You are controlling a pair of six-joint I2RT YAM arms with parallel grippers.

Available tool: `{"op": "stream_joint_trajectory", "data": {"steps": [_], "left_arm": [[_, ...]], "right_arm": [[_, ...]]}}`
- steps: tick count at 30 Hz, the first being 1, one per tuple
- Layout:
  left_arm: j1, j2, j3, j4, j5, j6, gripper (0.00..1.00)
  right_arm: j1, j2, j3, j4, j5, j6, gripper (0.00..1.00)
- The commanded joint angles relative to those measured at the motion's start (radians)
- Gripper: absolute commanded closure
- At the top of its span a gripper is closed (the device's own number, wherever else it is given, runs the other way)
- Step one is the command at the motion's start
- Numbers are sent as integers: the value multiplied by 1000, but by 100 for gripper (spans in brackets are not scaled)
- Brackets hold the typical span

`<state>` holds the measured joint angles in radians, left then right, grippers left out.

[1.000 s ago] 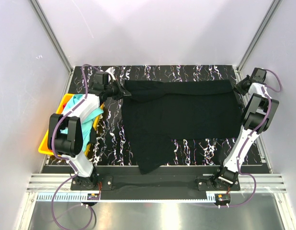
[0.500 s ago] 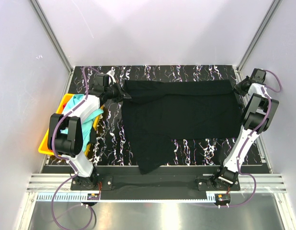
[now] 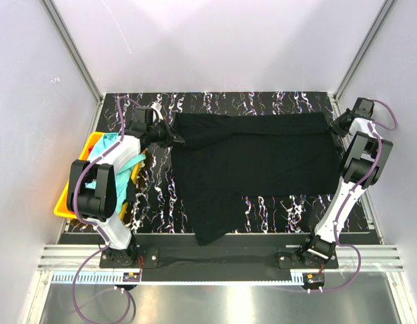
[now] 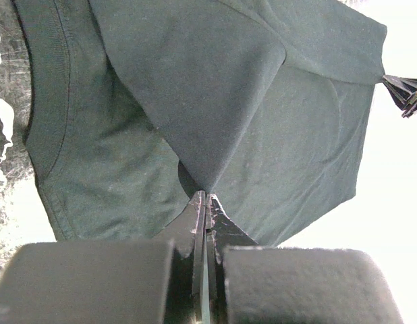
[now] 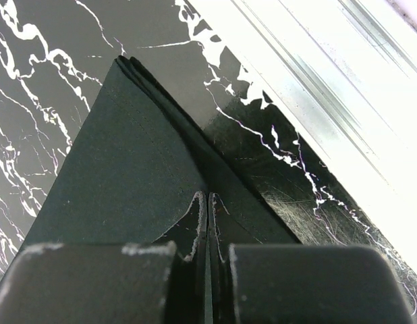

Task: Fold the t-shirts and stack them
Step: Fold the tshirt

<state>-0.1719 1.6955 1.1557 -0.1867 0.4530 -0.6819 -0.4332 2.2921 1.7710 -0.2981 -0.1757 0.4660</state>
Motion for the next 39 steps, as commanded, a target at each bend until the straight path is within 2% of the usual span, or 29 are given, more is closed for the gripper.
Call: {"op": "stream_joint_trajectory", "data": {"steps": [1,15,27,30,31,32,34,35,38,39], "left_arm": [[9,-57,-2,24,-2,13,100],[12,-82,-1,10,-14,12,100],[12,-34,-24,-7,-2,19,100],[12,-28,-22,-23,-5,38,92],[12,-31,-22,-34,-16,59,86],[14,-45,-21,-42,-26,73,80],[15,-69,-10,-81,-109,129,64],[21,-95,-5,-85,-135,145,48],[46,-82,56,-86,-206,202,38],[54,-59,83,-85,-201,203,37]], "right_arm": [[-16,-54,-7,-3,30,2,100],[-16,-76,-18,-13,44,-21,100],[-16,-56,-13,-21,54,-23,99],[-16,-48,-4,-33,56,-20,91],[-16,-48,-1,-36,59,-18,88],[-16,-48,2,-44,62,-18,80],[-13,-59,16,-56,67,-17,75],[-12,-63,18,-64,68,-17,72],[8,-80,44,-64,81,-38,59],[16,-82,54,-65,85,-49,50]]}}
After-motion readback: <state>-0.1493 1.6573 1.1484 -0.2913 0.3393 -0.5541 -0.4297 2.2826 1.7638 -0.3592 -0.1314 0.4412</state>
